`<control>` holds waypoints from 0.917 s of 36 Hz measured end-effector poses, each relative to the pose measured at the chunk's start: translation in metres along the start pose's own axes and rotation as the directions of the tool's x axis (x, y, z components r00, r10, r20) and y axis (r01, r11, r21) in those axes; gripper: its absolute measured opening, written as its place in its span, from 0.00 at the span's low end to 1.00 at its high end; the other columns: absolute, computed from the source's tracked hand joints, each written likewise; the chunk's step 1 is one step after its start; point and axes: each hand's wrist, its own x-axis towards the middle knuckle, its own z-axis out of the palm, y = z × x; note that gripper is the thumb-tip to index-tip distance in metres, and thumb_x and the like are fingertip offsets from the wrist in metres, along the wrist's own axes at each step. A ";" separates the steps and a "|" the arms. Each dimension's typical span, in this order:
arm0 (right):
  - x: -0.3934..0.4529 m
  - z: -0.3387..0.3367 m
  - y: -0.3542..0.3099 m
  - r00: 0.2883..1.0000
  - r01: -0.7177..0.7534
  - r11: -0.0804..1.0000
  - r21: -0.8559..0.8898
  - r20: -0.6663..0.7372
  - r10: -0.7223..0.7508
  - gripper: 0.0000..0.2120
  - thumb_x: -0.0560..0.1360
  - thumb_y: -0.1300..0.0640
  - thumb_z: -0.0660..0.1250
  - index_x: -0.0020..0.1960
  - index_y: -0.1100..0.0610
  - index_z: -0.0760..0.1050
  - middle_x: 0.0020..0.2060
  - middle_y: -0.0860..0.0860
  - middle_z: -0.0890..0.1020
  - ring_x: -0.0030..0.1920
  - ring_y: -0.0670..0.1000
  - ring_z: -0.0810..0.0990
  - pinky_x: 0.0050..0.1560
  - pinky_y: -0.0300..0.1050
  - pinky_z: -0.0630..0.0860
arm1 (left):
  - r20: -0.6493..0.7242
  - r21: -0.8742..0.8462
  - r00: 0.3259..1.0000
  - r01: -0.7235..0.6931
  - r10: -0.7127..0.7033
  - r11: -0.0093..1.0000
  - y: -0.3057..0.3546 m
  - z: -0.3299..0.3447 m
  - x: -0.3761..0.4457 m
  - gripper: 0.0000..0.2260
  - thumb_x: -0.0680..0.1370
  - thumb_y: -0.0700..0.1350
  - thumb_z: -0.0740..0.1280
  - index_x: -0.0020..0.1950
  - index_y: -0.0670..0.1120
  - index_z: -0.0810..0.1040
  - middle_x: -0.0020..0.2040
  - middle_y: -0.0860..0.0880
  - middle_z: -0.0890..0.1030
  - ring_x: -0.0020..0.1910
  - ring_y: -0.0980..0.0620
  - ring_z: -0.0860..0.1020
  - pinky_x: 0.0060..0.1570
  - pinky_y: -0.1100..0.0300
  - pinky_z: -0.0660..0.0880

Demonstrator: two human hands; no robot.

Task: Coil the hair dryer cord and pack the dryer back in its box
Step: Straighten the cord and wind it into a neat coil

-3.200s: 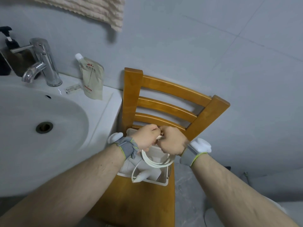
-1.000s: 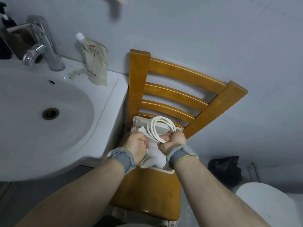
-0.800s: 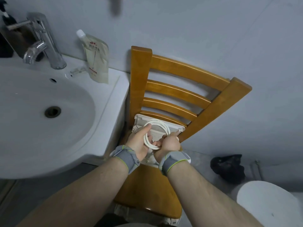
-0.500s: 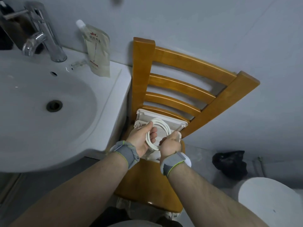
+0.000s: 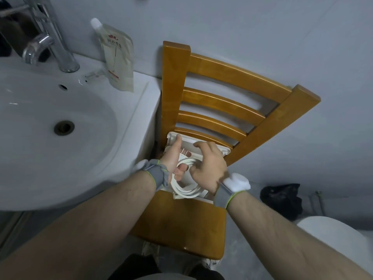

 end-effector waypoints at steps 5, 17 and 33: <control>0.010 0.000 -0.005 0.958 0.243 0.902 -0.357 0.232 -0.167 0.27 0.67 0.50 0.67 0.64 0.54 0.64 0.52 0.55 0.79 0.48 0.59 0.79 0.46 0.49 0.71 | -0.035 0.088 0.999 0.006 -0.003 0.996 0.000 0.011 0.004 0.43 0.64 0.79 0.52 0.60 0.46 0.76 0.22 0.47 0.64 0.16 0.54 0.58 0.22 0.67 0.58; -0.008 0.022 0.002 0.954 0.228 0.904 -0.361 0.267 -0.134 0.36 0.75 0.56 0.59 0.77 0.52 0.44 0.43 0.59 0.79 0.40 0.63 0.80 0.37 0.49 0.69 | 0.102 0.331 0.981 0.123 -0.165 0.936 -0.003 -0.004 0.017 0.44 0.51 0.82 0.54 0.46 0.46 0.73 0.20 0.47 0.66 0.17 0.54 0.58 0.23 0.66 0.57; -0.008 0.022 0.007 0.905 -0.241 0.921 -0.306 0.272 0.327 0.07 0.74 0.60 0.57 0.51 0.55 0.62 0.45 0.60 0.82 0.47 0.64 0.80 0.44 0.53 0.76 | -0.086 0.363 0.905 -0.361 0.417 0.859 -0.058 -0.009 0.015 0.15 0.76 0.62 0.56 0.44 0.56 0.78 0.32 0.56 0.80 0.28 0.64 0.79 0.30 0.70 0.73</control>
